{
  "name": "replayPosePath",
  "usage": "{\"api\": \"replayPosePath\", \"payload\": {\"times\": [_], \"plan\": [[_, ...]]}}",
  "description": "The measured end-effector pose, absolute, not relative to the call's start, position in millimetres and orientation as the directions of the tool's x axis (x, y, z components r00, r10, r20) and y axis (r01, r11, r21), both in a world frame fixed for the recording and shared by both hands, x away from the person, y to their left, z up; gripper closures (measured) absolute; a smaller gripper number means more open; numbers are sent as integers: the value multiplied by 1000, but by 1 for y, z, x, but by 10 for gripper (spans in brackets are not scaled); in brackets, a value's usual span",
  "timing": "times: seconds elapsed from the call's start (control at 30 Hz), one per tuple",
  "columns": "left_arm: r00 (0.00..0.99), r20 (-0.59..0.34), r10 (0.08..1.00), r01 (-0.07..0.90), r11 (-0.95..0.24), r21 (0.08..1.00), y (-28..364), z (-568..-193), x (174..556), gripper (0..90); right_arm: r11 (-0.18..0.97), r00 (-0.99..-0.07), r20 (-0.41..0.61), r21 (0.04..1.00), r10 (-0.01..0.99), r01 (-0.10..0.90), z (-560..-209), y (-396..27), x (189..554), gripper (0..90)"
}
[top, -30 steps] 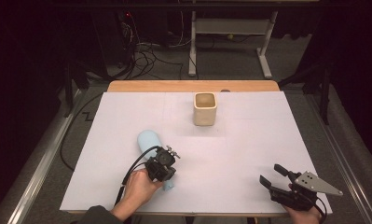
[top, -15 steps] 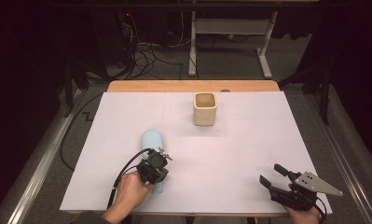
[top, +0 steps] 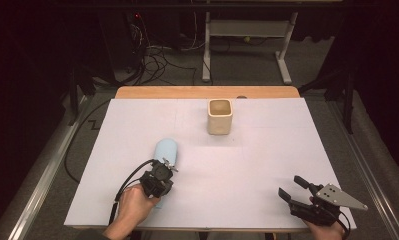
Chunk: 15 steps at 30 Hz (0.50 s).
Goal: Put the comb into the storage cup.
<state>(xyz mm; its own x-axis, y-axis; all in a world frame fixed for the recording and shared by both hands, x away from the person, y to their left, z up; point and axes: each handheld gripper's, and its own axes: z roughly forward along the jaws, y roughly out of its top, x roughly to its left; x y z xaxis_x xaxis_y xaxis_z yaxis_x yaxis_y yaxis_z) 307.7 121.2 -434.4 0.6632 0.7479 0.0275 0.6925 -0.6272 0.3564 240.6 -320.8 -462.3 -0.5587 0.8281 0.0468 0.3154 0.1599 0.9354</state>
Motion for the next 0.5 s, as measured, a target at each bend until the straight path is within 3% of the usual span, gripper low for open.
{"api": "replayPosePath", "payload": {"times": [0.5], "plan": [[620,56,783,717,-594,365,138,-435,312,878,157,-557,50,935,829,318,-462,-321,241,286]]}}
